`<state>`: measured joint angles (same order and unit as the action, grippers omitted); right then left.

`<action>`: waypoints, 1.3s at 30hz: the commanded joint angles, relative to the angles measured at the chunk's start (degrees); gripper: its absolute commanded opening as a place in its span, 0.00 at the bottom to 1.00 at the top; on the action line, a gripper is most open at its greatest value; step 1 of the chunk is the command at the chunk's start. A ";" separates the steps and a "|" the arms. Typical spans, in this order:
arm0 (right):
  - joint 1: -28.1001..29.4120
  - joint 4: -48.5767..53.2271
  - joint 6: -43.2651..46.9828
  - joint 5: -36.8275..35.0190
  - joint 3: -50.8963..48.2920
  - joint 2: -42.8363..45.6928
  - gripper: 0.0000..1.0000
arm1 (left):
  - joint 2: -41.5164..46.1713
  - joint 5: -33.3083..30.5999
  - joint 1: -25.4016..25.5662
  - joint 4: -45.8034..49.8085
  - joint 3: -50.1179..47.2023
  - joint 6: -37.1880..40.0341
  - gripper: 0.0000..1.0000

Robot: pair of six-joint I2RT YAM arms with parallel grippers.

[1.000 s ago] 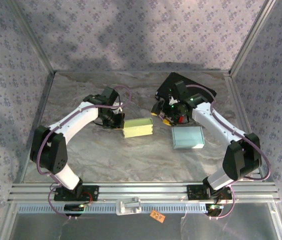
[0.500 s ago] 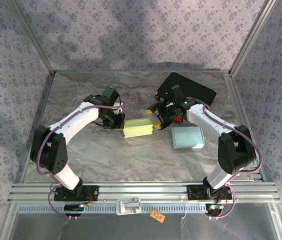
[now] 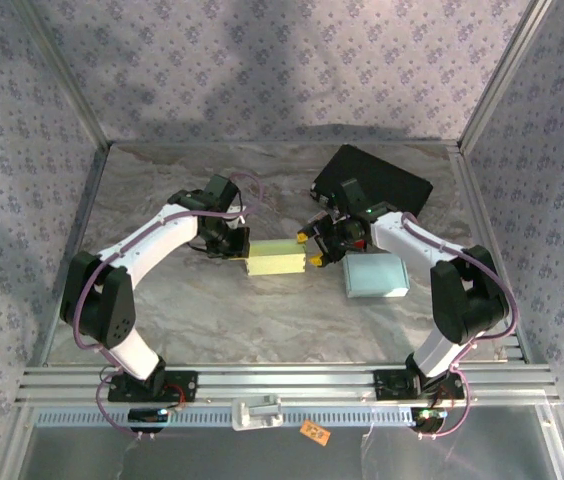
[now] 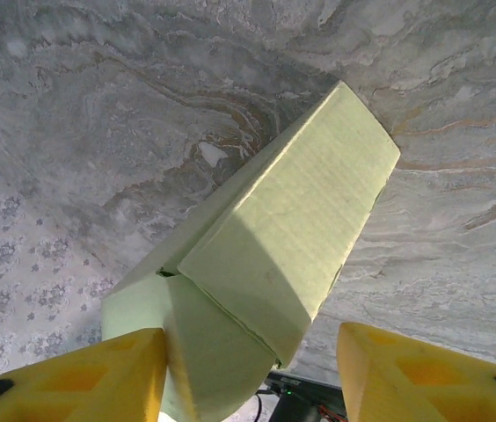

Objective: Fold the paper box

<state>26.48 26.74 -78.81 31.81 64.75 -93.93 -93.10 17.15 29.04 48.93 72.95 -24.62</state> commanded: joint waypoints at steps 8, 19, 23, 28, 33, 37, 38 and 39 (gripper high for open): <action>-0.37 4.73 3.12 -1.14 -0.67 -1.44 0.50 | 6.66 5.18 -0.05 -1.85 -0.78 -8.81 0.25; -0.38 5.59 4.35 -1.14 0.14 -2.65 0.49 | 7.13 10.94 -6.99 -9.71 -5.31 -17.67 0.30; -0.38 5.87 4.71 -1.39 0.53 -2.96 0.49 | 3.50 12.49 -7.51 -9.73 -4.81 -16.30 0.30; -0.55 6.22 5.10 -1.40 0.55 -3.19 0.48 | 1.66 13.21 -7.50 -12.24 -6.49 -15.28 0.29; -0.76 7.16 5.69 -1.80 0.55 -3.63 0.48 | 0.60 13.44 -7.20 -13.23 -8.42 -14.63 0.29; -0.86 9.10 6.28 -2.75 0.28 -3.81 0.47 | -0.13 12.66 -6.72 -12.84 -9.18 -13.45 0.27; -0.92 9.27 6.31 -2.90 0.20 -3.85 0.47 | -0.28 12.48 -6.56 -12.81 -9.39 -13.35 0.27; -1.02 9.50 6.30 -3.06 0.15 -3.92 0.47 | -0.40 12.33 -6.46 -12.81 -9.66 -13.07 0.26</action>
<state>25.96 29.12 -73.45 32.40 65.52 -95.68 -91.92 30.00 21.65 35.62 64.77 -39.48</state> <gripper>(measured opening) 0.472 0.263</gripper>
